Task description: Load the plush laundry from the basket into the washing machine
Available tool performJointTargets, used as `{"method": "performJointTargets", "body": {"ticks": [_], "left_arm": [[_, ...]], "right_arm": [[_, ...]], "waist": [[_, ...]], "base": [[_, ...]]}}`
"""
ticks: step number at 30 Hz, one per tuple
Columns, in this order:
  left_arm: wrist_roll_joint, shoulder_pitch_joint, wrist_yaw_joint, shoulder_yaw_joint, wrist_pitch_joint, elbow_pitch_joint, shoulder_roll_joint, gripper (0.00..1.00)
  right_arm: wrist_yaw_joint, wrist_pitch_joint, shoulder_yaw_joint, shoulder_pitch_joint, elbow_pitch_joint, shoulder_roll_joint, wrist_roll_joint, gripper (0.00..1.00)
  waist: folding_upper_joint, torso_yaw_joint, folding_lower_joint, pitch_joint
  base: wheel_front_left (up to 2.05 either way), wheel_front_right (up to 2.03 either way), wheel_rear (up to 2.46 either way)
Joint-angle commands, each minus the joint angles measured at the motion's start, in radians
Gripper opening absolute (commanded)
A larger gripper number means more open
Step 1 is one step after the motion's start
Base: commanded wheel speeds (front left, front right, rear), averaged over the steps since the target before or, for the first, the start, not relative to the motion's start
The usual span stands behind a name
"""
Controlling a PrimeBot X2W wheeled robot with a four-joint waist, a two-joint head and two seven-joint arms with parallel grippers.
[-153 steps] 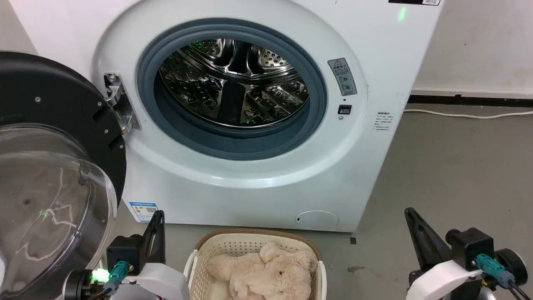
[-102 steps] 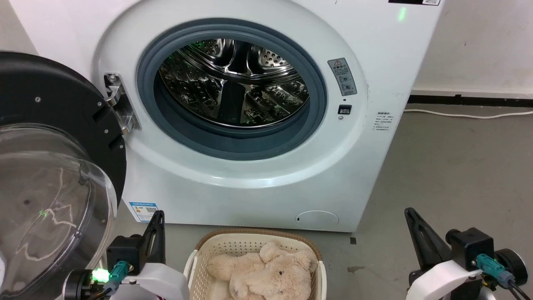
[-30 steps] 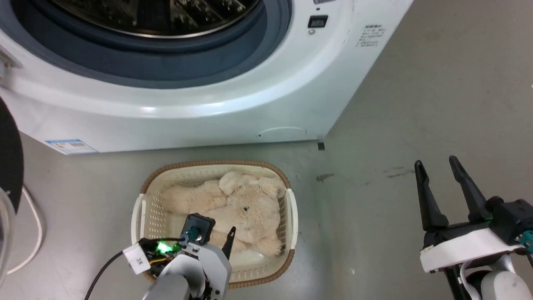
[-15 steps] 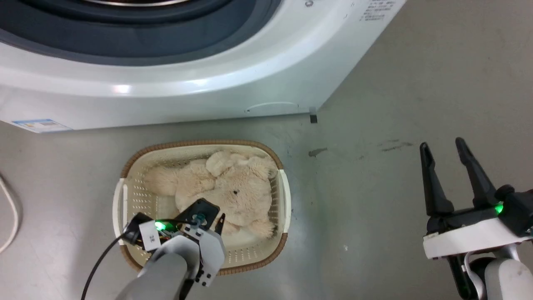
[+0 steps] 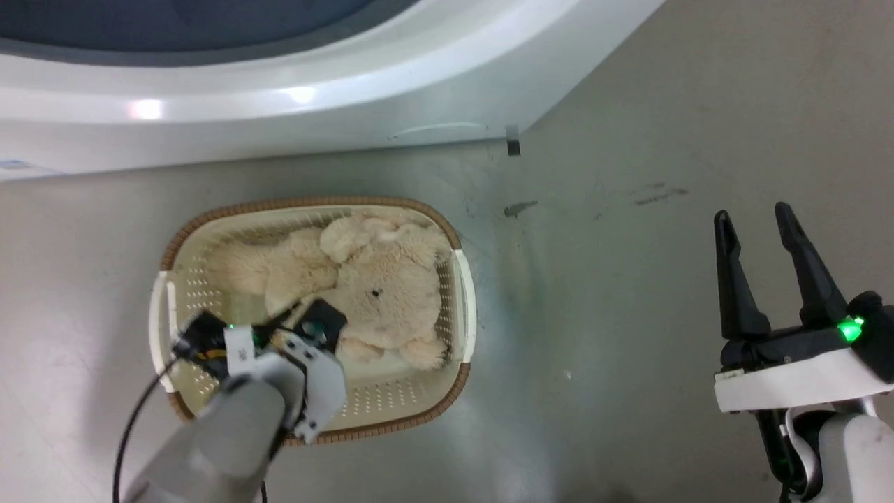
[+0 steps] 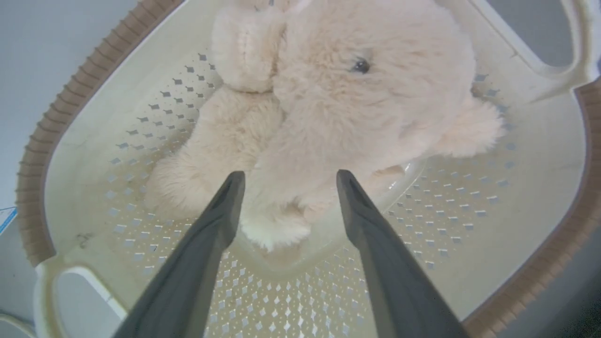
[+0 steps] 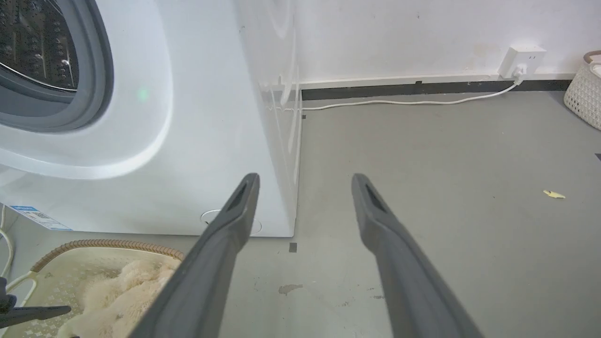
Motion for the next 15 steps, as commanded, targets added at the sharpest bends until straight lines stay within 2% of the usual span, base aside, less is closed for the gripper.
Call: {"method": "performJointTargets", "body": {"ticks": [1,4,9,15], "left_arm": [[-0.004,-0.051,0.009,-0.023,-0.014,0.03,0.012,1.0],[0.002,-0.098,-0.002,-0.061,-0.009,0.063,0.024,1.0],[0.025,-0.161,-0.069,-0.148,0.008,0.117,0.034,1.0],[0.004,-0.233,-0.075,-0.195,-0.005,0.18,0.047,1.0]], "right_arm": [[0.001,-0.012,-0.003,-0.027,-0.007,-0.001,0.011,1.0],[0.001,-0.019,-0.005,-0.041,-0.009,-0.001,0.019,1.0],[0.001,-0.029,-0.009,-0.063,-0.008,-0.001,0.037,1.0],[0.001,-0.041,-0.008,-0.086,-0.008,-0.001,0.059,1.0]], "waist": [[0.0,-0.009,-0.0001,0.032],[0.0,-0.017,-0.0001,0.064],[0.0,-0.033,-0.0001,0.118],[0.0,-0.052,-0.0001,0.186]], "base": [[0.0,0.0,0.0],[0.0,0.0,0.0],[0.0,0.0,0.0],[0.0,0.0,0.0]]}}
